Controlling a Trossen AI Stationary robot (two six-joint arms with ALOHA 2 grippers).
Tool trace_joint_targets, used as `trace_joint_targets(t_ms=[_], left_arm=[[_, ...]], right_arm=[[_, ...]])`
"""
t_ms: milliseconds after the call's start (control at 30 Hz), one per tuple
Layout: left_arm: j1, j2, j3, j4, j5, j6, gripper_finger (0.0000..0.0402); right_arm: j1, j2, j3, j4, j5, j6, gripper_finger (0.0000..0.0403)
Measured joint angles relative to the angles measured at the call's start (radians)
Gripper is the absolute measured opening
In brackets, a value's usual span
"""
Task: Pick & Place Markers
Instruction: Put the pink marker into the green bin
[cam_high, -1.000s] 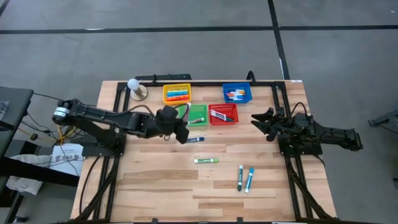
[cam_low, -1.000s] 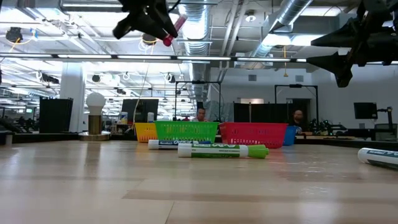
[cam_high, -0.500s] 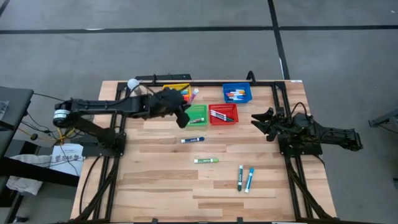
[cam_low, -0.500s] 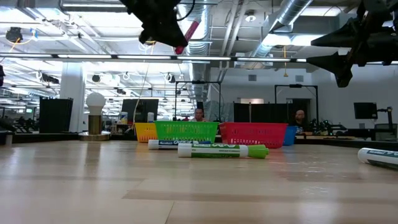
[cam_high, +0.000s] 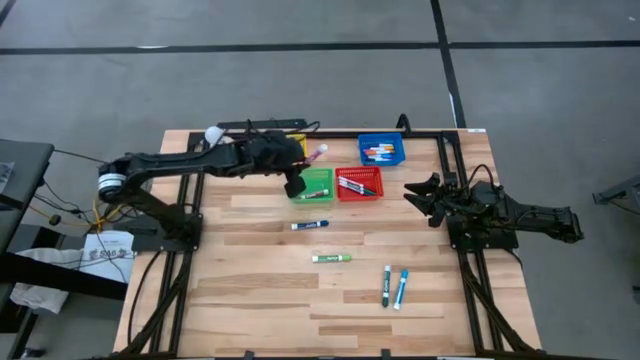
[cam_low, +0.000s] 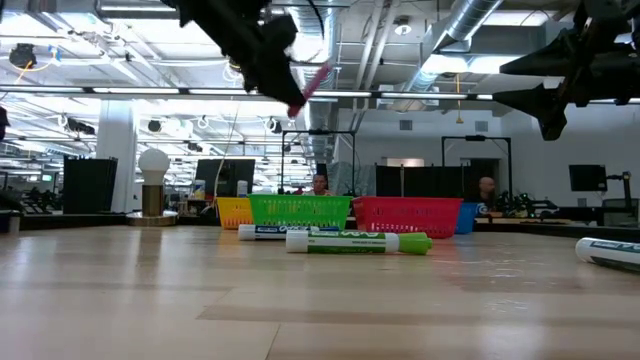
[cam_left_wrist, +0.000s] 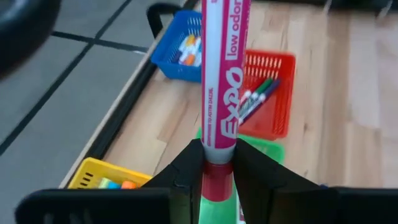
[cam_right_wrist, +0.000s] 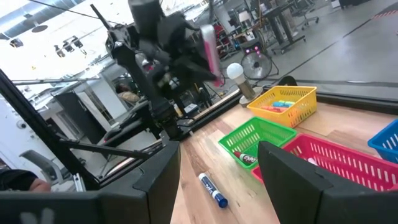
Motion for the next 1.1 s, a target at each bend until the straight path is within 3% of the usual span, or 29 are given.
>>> trace_joint_targets(t_ms=[400,867,1100], left_arm=[[0.033,0.241,0.0,-0.052,0.005,0.145,0.0076],[0.033,0.29,0.0,-0.109,0.092,0.171,0.0077],[0.037,0.333,0.0,-0.103,0.072,0.187,0.0076]], right_arm=[[0.0,0.0,0.0,0.0,0.0,0.0,0.0205],[0.0,0.0,0.0,0.0,0.0,0.0,0.0205],[0.0,0.0,0.0,0.0,0.0,0.0,0.0205]])
